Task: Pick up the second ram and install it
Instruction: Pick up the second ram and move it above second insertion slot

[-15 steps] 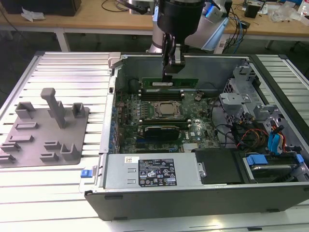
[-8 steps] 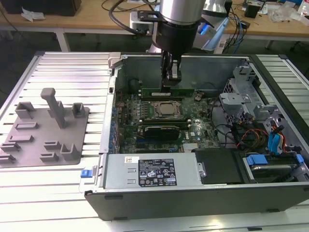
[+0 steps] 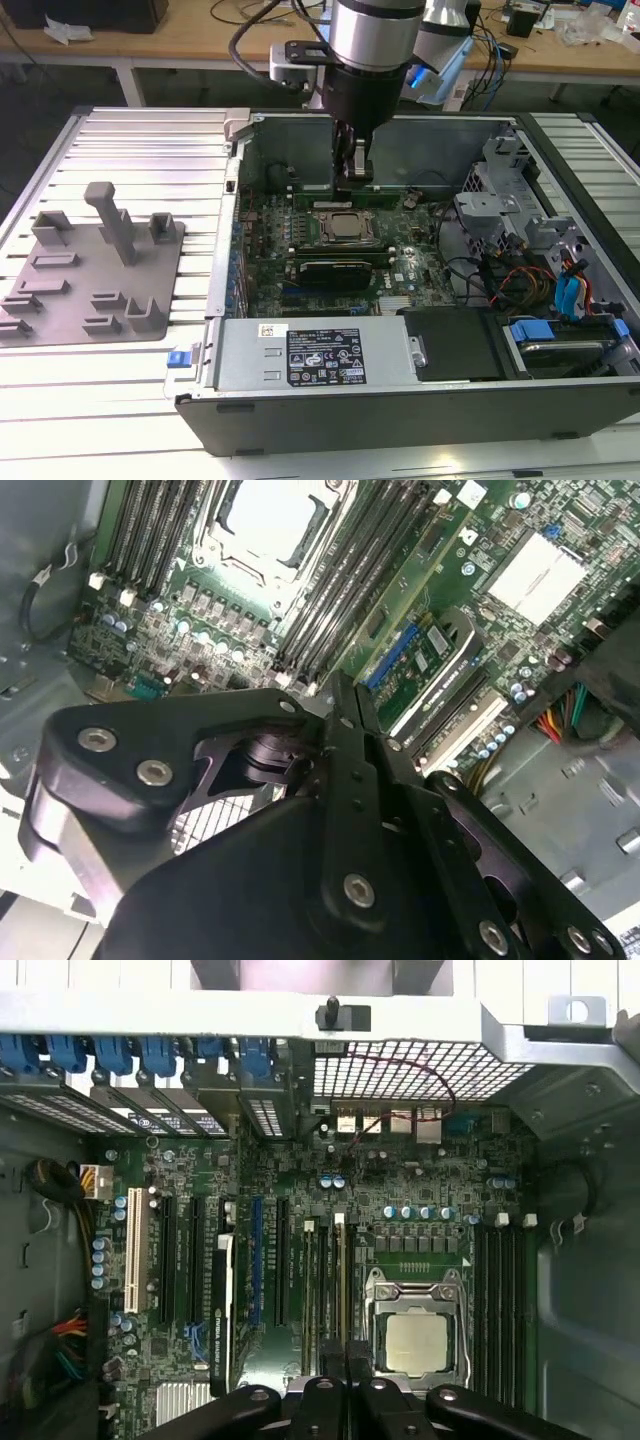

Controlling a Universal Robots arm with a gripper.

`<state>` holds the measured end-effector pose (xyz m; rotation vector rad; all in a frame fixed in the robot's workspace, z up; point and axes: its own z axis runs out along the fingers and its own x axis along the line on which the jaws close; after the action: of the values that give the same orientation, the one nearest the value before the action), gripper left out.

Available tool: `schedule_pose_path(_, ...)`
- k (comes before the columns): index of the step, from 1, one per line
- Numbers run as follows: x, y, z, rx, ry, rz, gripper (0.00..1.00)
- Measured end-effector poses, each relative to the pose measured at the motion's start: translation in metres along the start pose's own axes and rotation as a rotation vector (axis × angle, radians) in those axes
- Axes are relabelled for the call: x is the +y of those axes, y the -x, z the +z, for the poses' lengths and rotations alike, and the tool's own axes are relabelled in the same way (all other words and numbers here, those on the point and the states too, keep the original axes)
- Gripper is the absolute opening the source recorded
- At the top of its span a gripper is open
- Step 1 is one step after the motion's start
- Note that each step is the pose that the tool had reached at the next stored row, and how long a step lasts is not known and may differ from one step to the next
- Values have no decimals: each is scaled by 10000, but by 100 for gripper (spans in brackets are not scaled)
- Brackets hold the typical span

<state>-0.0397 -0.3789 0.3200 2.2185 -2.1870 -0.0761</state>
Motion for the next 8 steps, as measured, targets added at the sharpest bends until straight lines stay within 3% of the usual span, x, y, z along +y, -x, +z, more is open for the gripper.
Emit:
schedule_pose_path(2,-2,9,53,-13,0,2,9)
schedule_pose_path(8,-6,52,100,-61,-1,-5,9)
